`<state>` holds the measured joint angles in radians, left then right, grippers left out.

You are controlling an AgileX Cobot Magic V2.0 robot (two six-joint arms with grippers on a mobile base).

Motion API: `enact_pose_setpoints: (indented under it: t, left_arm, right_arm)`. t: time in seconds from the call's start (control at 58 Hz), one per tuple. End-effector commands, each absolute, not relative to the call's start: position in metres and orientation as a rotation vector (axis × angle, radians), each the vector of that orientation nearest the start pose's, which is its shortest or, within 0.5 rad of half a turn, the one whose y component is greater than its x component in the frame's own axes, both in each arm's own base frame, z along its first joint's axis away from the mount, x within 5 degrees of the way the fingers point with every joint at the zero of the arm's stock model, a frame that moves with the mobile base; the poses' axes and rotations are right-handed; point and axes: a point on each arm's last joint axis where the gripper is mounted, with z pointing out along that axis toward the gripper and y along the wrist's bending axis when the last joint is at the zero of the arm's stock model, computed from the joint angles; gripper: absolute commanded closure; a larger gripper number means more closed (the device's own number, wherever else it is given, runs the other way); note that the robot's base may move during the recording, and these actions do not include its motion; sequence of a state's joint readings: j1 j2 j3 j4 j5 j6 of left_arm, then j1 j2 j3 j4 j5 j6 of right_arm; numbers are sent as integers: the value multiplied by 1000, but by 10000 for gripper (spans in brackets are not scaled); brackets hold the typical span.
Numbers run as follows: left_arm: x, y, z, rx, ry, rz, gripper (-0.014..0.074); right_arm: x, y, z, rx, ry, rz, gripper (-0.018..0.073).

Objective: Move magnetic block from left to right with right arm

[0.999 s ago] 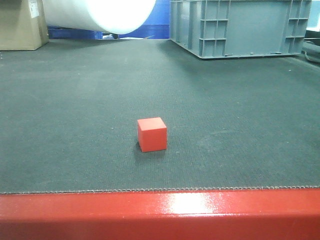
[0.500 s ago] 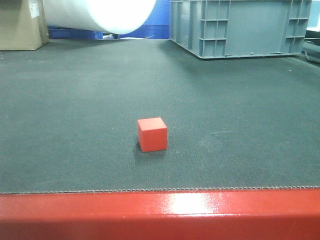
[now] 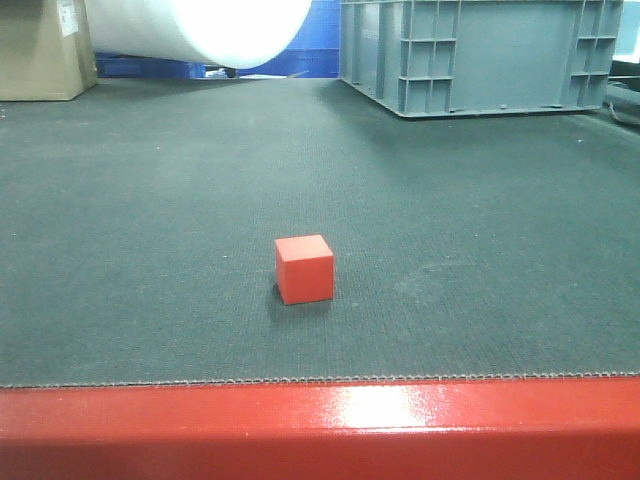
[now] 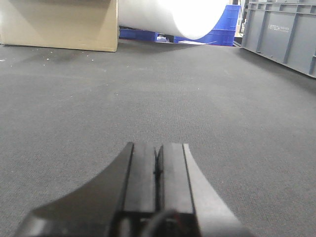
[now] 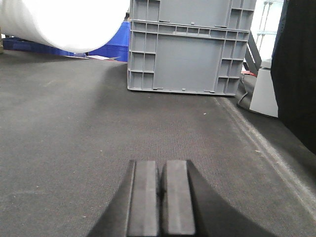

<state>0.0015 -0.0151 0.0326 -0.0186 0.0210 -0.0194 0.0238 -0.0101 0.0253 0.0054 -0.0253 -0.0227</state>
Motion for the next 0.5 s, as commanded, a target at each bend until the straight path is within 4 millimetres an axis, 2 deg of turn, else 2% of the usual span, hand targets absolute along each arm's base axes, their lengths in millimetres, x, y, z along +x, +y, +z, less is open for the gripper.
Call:
enact_pose_setpoints:
  t: [0.0, 0.482]
  left_arm:
    - [56, 0, 206, -31, 1442, -35, 713]
    - [56, 0, 206, -31, 1442, -35, 713]
  right_arm:
    - [54, 1, 214, -20, 1376, 5, 505]
    - [54, 1, 214, -20, 1376, 5, 505]
